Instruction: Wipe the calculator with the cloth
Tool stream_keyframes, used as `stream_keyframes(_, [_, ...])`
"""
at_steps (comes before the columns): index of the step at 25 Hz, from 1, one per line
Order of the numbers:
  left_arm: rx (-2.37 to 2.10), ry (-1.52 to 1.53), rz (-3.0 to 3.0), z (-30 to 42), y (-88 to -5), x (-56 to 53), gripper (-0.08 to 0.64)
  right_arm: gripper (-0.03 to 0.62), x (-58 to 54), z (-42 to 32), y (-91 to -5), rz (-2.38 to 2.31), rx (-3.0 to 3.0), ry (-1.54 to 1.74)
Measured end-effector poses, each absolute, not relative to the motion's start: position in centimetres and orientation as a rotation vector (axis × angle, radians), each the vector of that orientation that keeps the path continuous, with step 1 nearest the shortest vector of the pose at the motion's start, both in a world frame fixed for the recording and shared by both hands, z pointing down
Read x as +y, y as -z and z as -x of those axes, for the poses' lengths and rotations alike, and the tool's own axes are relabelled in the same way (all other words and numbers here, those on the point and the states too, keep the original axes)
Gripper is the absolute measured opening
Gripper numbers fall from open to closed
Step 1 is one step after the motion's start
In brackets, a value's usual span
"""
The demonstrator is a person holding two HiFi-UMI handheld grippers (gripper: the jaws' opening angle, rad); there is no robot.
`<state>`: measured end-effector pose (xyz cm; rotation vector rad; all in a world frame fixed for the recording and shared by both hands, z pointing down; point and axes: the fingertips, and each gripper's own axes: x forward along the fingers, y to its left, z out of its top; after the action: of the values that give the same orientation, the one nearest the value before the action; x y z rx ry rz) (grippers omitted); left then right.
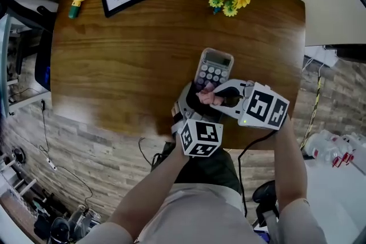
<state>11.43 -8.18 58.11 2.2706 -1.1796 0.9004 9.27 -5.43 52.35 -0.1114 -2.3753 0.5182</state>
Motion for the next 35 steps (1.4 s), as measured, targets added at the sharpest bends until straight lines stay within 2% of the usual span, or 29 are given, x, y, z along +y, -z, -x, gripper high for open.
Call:
stream_keyframes(6, [-1.174,-0.901,-2.271,-11.6,-58.1,-8.1,0.468,0.048,-7.1,-8.5,-49.6,0.015,-2.496,-0.422])
stream_keyframes(13, [-1.179,-0.899,-2.273,-11.5,-58.0,-8.2,0.468,0.054,-13.2,-7.0,-49.4,-0.377,-2.551,-0.286])
stream_keyframes(20, [-1.179,-0.901,-2.272,-11.5,-58.0,-8.1,0.468,0.054,-14.0,-6.1,-52.5,-0.369,-2.45,-0.269])
stream_keyframes(26, [-1.185,-0.901,-2.273,-11.4,-58.0,-8.2,0.468,0.046,-13.5,-7.7,-54.2,-0.42,-2.352,-0.15])
stream_keyframes(35, [-1.187,-0.9,-2.28,-11.5,-58.0,-8.2,0.468,0.04,-11.7,-12.6,-54.5,-0.453,-2.256,-0.185])
